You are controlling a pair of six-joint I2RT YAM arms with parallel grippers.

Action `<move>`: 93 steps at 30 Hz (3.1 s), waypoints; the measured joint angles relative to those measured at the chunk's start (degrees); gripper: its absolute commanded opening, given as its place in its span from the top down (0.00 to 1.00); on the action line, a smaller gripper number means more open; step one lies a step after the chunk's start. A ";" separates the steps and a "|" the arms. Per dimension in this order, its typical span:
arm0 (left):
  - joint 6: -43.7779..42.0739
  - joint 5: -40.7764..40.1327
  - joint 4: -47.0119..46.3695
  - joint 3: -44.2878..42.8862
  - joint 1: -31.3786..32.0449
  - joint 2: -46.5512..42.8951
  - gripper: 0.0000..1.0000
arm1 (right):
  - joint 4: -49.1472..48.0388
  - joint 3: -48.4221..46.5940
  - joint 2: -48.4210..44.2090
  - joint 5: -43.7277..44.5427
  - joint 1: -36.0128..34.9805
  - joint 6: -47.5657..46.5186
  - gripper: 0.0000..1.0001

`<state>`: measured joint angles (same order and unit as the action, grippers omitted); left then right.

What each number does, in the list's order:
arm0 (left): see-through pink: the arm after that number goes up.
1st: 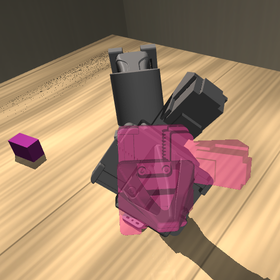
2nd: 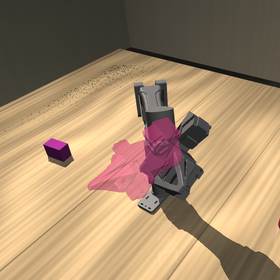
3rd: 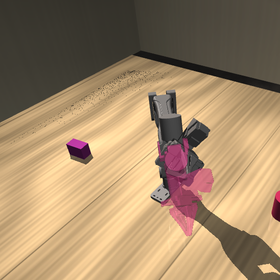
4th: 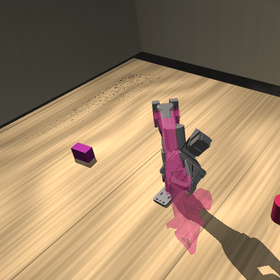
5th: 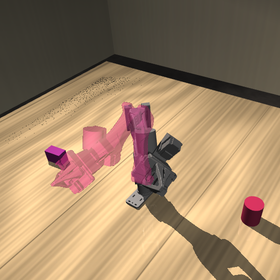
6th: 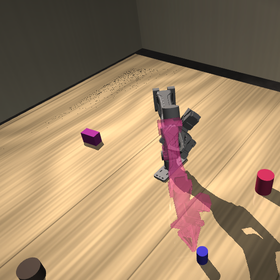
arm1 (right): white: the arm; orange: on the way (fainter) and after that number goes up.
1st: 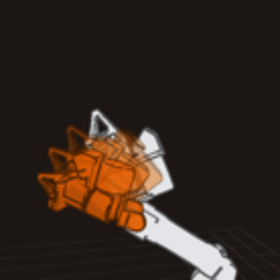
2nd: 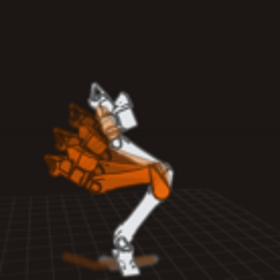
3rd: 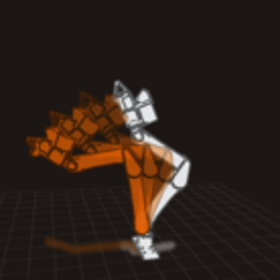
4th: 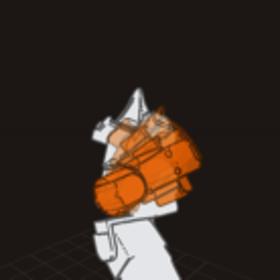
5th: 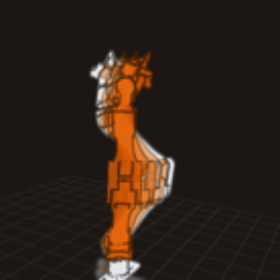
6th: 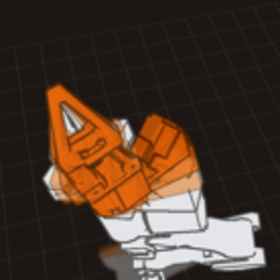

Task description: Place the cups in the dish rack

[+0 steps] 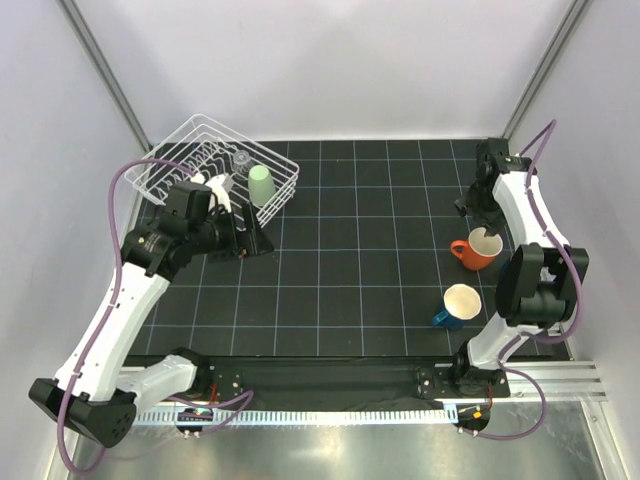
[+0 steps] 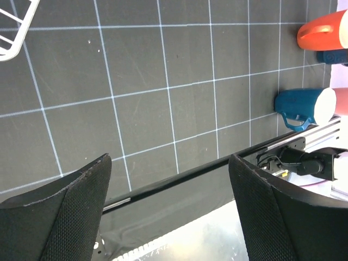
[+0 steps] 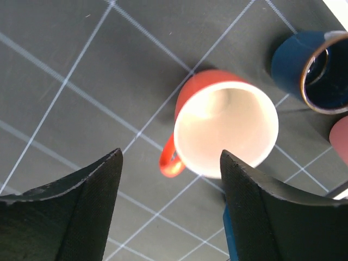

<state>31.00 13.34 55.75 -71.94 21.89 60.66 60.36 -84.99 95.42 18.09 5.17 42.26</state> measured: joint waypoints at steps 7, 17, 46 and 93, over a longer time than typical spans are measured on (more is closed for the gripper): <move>0.02 -0.15 1.75 -0.26 0.00 -1.31 0.19 | -1.95 -0.04 5.07 -0.26 1.22 0.07 0.43; 1.62 0.13 2.45 -2.32 0.00 -2.03 0.19 | -4.39 2.47 5.77 -2.34 1.22 -0.52 0.71; 20.98 20.83 -13.00 -10.14 0.00 6.67 0.14 | -18.25 0.35 -9.92 -32.83 -14.21 -10.29 0.96; 54.12 25.40 -50.03 4.04 6.29 10.36 1.00 | -75.38 21.62 -26.08 -51.28 -34.23 15.45 0.39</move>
<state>85.12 38.74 5.72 -67.90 28.18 71.02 -15.03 -63.37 69.34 -33.19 -29.06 57.71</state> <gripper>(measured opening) 0.133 0.571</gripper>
